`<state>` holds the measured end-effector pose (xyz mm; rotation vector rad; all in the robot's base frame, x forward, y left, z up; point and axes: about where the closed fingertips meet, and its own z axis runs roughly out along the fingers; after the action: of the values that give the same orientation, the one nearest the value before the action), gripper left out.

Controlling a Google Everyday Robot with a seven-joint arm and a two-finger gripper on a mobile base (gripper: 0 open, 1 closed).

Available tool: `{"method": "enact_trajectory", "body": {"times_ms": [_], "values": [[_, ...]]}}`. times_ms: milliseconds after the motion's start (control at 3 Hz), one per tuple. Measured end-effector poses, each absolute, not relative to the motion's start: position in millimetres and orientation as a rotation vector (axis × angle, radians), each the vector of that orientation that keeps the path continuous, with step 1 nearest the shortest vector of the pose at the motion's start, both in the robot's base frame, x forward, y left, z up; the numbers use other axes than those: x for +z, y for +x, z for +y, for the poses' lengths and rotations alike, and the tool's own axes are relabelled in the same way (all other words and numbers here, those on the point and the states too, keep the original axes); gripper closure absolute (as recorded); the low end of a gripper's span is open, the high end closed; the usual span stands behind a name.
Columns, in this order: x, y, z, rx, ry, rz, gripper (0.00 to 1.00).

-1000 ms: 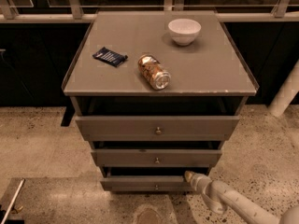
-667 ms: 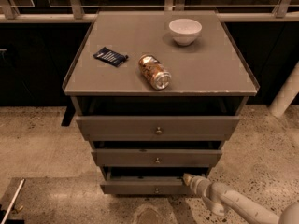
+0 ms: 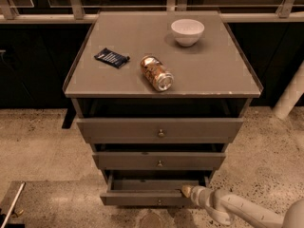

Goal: Open bottom drawer

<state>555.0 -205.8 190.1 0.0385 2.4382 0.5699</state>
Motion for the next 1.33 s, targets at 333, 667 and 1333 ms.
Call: {"method": "enact_trajectory", "body": {"times_ms": [333,667,1333], "values": [[201.1,559.3,-205.1,0.563,0.045,2.411,1.00],[197.8,560.0,-204.1,0.564,0.052,2.416,1.00],[174.4,565.0,-198.3,0.560,0.067,2.507,1.00]]}}
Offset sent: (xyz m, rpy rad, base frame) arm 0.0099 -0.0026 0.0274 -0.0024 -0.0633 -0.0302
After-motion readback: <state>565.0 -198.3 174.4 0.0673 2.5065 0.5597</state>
